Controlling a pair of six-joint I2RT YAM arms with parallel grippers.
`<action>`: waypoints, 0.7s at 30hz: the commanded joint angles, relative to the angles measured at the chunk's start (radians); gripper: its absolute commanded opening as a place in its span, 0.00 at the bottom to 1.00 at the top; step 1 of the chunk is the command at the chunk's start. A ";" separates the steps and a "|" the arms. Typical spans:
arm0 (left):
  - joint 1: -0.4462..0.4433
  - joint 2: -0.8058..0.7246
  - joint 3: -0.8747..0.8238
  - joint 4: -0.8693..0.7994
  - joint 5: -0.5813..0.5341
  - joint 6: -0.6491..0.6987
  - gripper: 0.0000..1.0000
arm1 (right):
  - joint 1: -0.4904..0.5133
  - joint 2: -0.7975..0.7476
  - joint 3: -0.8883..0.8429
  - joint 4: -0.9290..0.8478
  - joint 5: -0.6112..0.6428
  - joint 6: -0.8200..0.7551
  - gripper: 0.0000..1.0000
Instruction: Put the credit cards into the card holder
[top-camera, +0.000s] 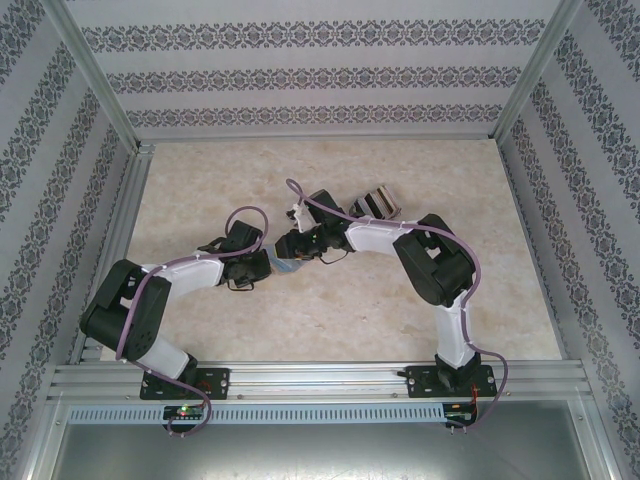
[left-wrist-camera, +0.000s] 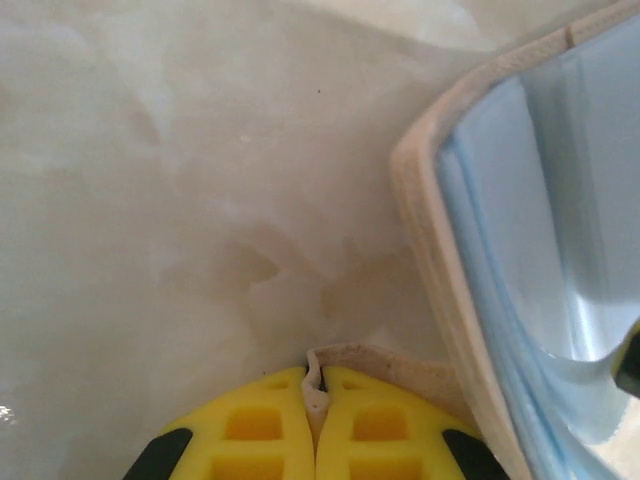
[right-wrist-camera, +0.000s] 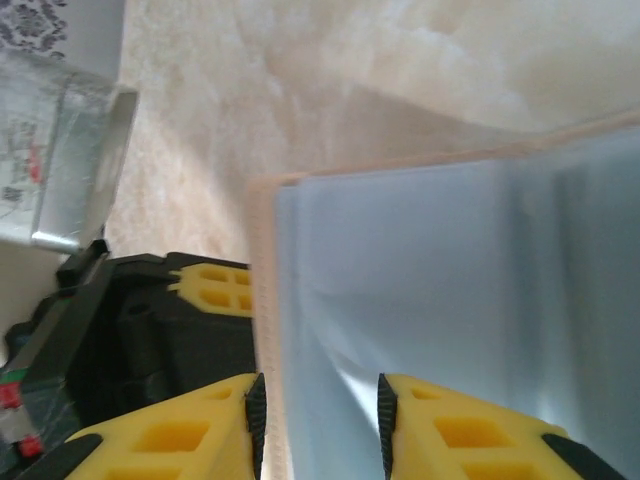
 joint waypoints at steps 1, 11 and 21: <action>0.037 0.072 -0.052 0.078 -0.029 0.009 0.00 | -0.004 -0.052 -0.012 0.031 -0.059 0.024 0.38; 0.058 0.045 -0.075 0.065 -0.026 0.028 0.00 | -0.082 -0.195 -0.093 -0.046 0.135 -0.052 0.38; 0.058 0.059 -0.068 0.069 -0.011 0.028 0.00 | -0.107 -0.115 -0.094 -0.088 0.210 -0.085 0.39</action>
